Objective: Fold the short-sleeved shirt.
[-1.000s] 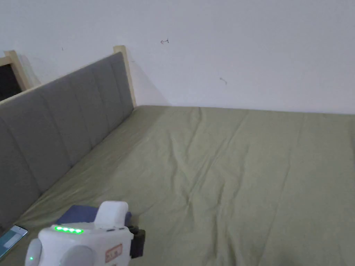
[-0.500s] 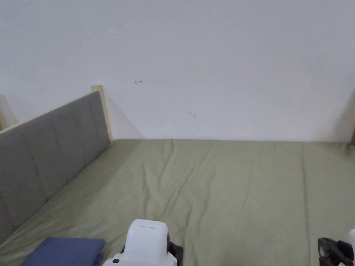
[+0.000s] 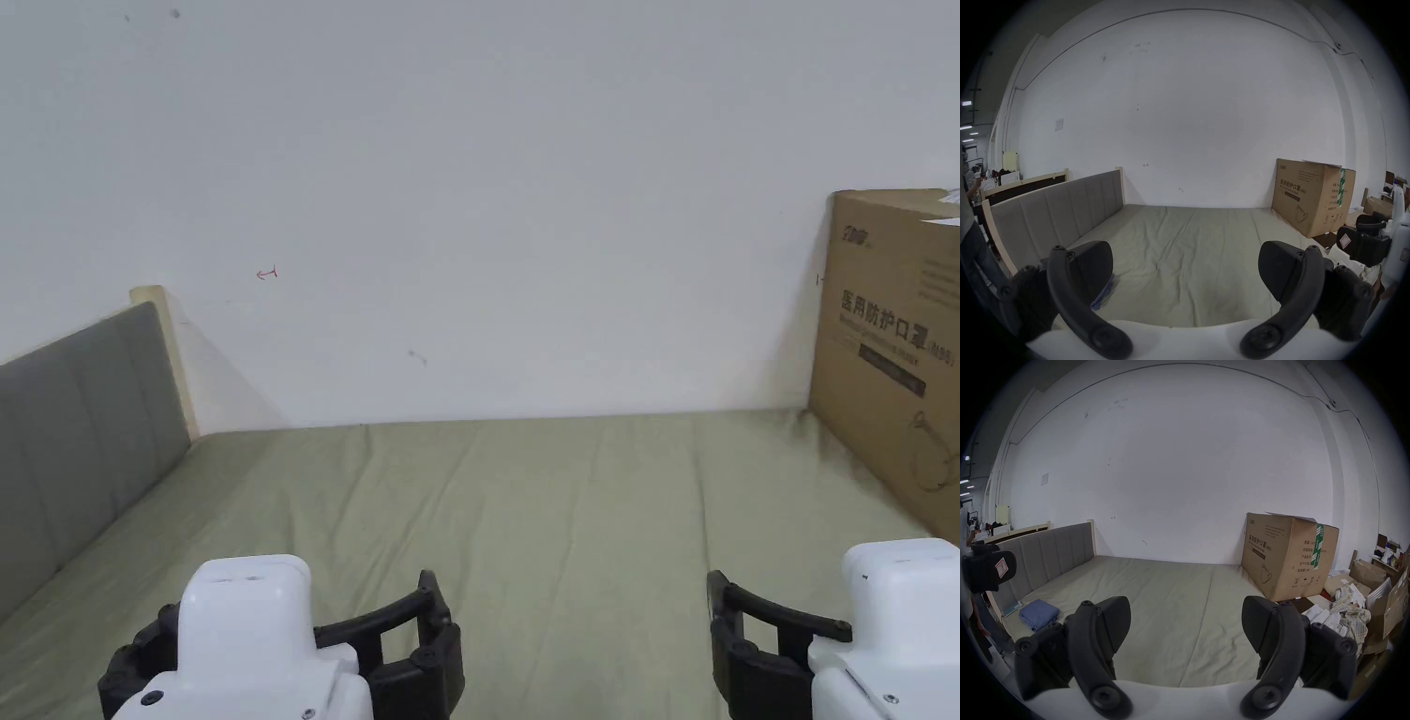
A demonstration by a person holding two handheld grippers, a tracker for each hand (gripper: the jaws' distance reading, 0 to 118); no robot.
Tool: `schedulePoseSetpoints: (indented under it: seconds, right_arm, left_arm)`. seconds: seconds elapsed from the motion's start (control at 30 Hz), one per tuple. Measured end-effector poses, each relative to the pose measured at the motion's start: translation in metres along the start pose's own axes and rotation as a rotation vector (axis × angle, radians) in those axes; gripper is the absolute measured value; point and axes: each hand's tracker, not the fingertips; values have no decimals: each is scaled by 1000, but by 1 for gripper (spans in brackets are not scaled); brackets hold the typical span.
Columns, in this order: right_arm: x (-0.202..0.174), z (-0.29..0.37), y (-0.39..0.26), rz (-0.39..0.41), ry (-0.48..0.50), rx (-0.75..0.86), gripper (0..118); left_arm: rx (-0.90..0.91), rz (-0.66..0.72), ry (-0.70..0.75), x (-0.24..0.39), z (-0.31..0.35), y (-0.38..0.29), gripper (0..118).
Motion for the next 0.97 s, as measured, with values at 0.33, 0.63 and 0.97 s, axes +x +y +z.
schedulePoseSetpoints:
  seconds: [0.33, 0.63, 0.97]
  right_arm:
    - [5, -2, -1, -16, -8, -15, 97]
    - [9, -9, -5, -39, 11, -48, 97]
    - [10, -14, -7, -39, 14, -62, 97]
  left_arm:
    - [-173, 74, -42, -13, -12, 4, 109]
    - [-185, -8, 76, 3, -18, 1, 109]
    - [-181, -41, 65, 15, -27, 1, 109]
